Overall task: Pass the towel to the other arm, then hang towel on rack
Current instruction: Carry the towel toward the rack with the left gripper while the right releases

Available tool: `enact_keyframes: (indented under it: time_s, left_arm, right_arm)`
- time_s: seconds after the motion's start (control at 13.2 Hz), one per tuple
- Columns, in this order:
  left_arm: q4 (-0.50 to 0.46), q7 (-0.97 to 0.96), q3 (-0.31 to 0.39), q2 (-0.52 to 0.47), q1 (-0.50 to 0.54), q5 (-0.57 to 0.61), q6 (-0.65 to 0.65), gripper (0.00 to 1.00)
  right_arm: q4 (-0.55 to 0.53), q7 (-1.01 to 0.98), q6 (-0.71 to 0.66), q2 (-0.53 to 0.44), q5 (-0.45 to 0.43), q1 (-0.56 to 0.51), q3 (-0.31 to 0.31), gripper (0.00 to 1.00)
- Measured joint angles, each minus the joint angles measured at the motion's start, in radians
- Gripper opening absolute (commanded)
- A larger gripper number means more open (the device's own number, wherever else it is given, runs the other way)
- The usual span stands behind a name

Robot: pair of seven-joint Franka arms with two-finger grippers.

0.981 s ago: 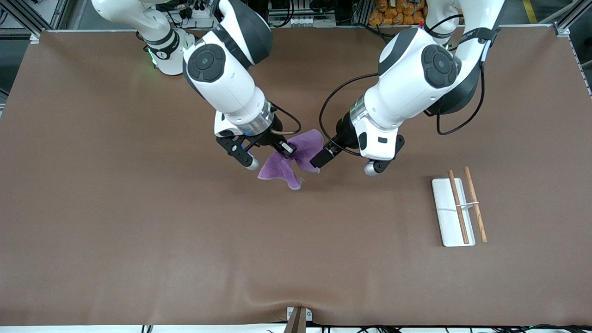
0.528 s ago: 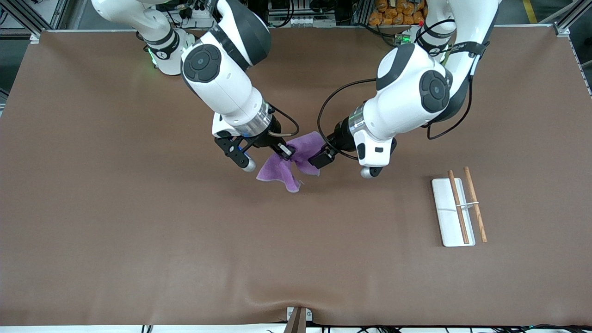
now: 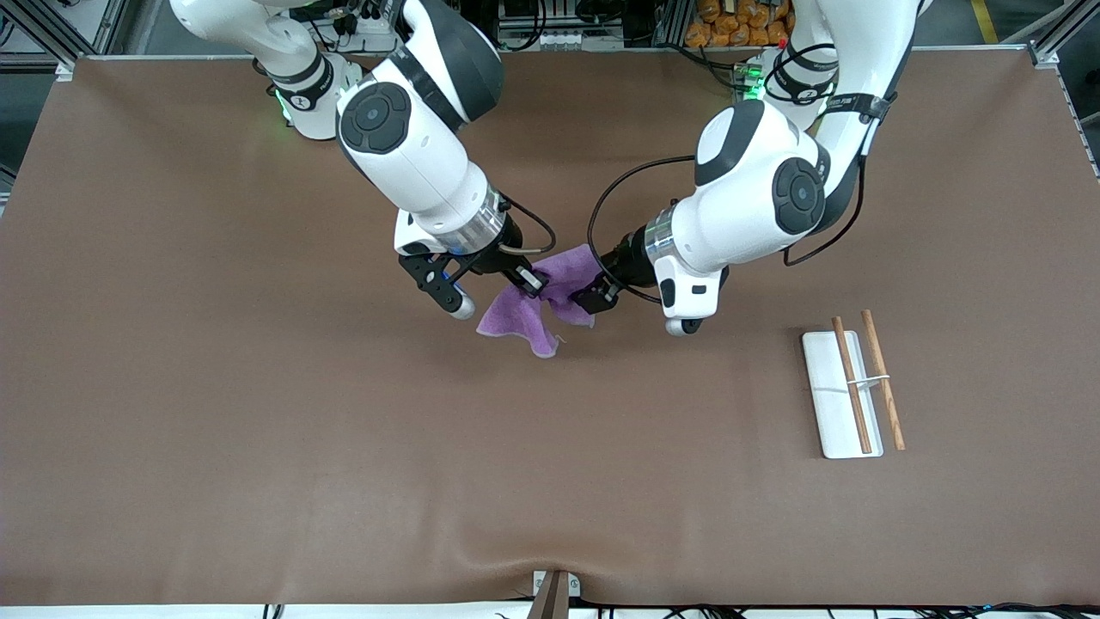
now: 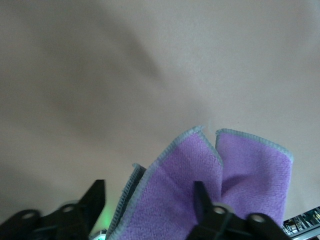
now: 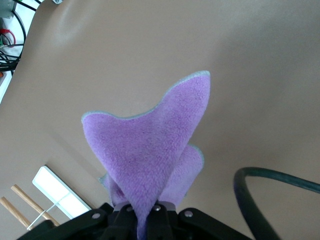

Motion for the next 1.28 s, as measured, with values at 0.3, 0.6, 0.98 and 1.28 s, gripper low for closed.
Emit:
enact_keyframes:
  time_s: [0.3,0.6,0.98,1.28]
  left_arm:
    - [0.004,-0.011,0.001,0.000,0.002,-0.020,0.001,0.00]
    - [0.037,0.014,0.007,-0.006,0.046,-0.016,-0.002,0.00]
    - [0.080,0.170,0.011,-0.065,0.134,0.146,-0.094,0.00]
    - [0.082,0.371,0.016,-0.141,0.251,0.206,-0.207,0.00]
  right_arm:
    - [0.000,0.000,0.000,0.000,0.000,0.000,0.000,0.00]
    - [0.001,0.001,0.014,0.001,0.010,0.001,0.004,0.00]
    - [0.012,0.001,0.009,0.006,0.020,-0.009,-0.007,1.00]
    - [0.019,-0.016,-0.008,0.005,0.020,-0.061,-0.013,1.00]
